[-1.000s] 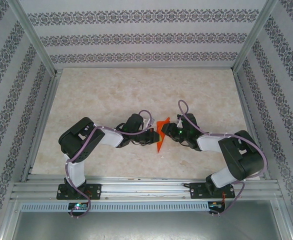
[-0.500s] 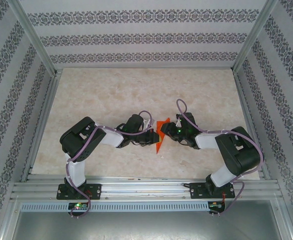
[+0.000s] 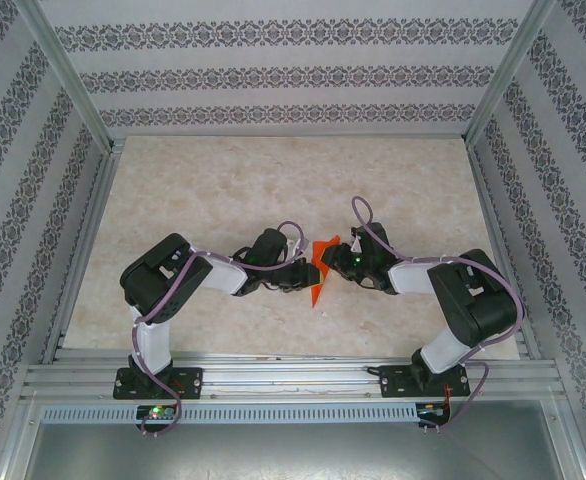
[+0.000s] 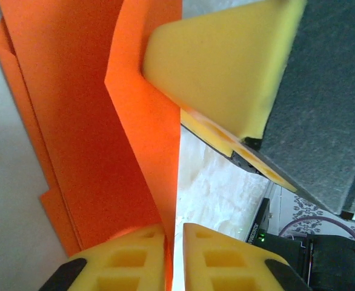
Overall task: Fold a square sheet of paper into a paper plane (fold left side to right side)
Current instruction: Fold the wing for the fifth time at the center of the table.
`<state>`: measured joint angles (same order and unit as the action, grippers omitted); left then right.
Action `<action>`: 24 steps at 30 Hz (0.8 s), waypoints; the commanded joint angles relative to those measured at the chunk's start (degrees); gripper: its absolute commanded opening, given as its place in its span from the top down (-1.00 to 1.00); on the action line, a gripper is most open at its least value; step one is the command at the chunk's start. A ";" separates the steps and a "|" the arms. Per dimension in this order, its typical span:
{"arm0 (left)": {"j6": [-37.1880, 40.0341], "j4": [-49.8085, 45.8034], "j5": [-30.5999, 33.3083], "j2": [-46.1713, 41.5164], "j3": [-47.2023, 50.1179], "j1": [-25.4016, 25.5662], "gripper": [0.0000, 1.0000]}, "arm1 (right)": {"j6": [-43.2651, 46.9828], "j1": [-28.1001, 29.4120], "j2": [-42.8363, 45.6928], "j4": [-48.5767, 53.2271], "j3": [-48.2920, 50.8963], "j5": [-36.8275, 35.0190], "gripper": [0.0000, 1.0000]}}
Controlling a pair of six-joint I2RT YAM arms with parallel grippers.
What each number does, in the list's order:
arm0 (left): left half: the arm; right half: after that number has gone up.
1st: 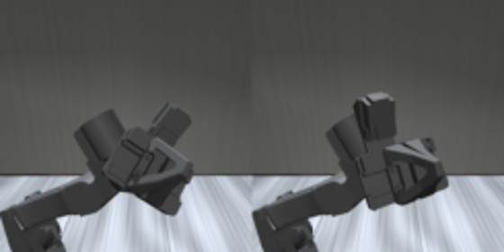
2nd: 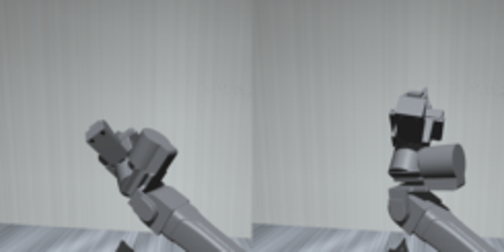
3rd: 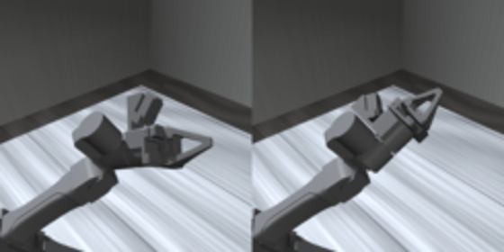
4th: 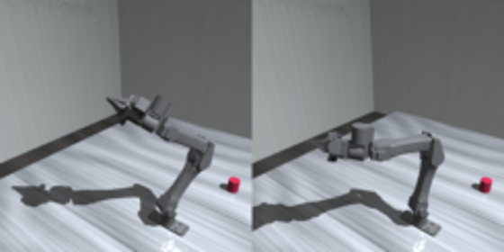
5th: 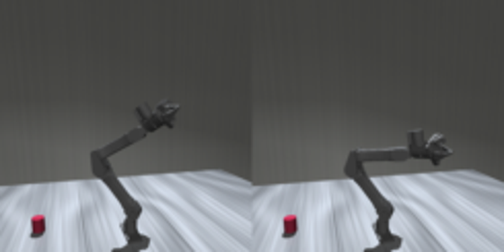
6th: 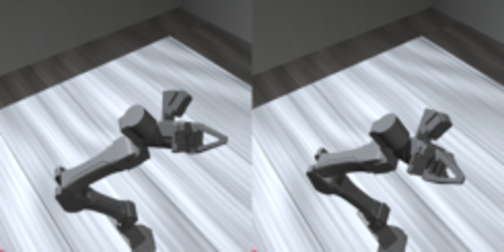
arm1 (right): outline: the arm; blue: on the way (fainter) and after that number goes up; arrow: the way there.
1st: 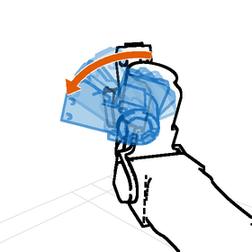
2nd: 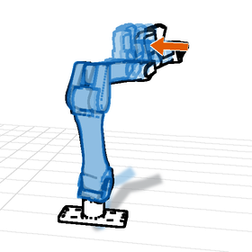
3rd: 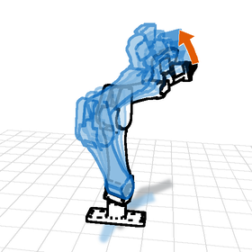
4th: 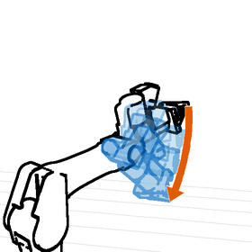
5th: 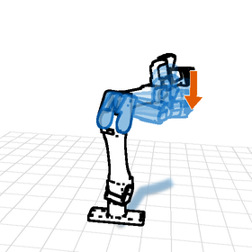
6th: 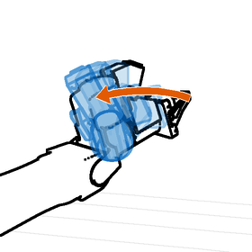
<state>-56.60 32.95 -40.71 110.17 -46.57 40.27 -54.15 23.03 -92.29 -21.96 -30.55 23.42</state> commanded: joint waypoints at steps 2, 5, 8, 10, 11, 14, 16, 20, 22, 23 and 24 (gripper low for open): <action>2.09 -2.12 0.63 -3.33 -0.12 -1.83 0.60 | 0.06 0.70 -3.51 1.30 -0.69 -0.48 0.26; 2.84 -3.57 1.02 -4.25 -0.02 -2.54 0.53 | 0.07 0.70 -3.60 1.30 -0.84 -0.39 0.26; 3.00 -3.86 0.98 -3.78 -0.19 -3.08 0.48 | 0.08 0.70 -3.67 1.39 -0.99 -0.37 0.26; 3.07 -3.86 0.86 -3.15 -0.50 -3.18 0.46 | 0.09 0.70 -3.67 1.48 -0.99 -0.41 0.26; 3.07 -3.76 0.72 -2.68 -0.78 -3.18 0.45 | 0.07 0.70 -3.71 1.48 -0.92 -0.39 0.26; 3.38 -3.94 -0.05 -1.48 -1.82 -3.18 0.39 | 0.10 0.70 -3.77 1.56 -0.90 -0.46 0.27; 3.81 -4.47 -0.27 -0.84 -2.75 -3.18 0.33 | 0.03 0.70 -3.77 1.63 -0.84 -0.39 0.27; 4.82 -6.54 -0.29 0.17 -4.13 -3.24 0.29 | 0.16 0.70 -3.73 1.70 -0.96 -0.39 0.26; 4.92 -6.95 -0.09 0.56 -4.41 -3.21 0.29 | 0.16 0.70 -3.77 1.82 -0.93 -0.40 0.26; 4.94 -7.29 0.01 0.73 -4.57 -3.24 0.29 | 0.25 0.70 -3.77 1.83 -0.93 -0.39 0.27; 5.11 -7.66 0.14 0.96 -4.78 -3.27 0.29 | 0.20 0.70 -3.77 1.83 -0.96 -0.48 0.27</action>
<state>-53.36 28.01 -40.29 110.02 -49.89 37.74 -54.15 23.00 -92.42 -21.02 -31.03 23.59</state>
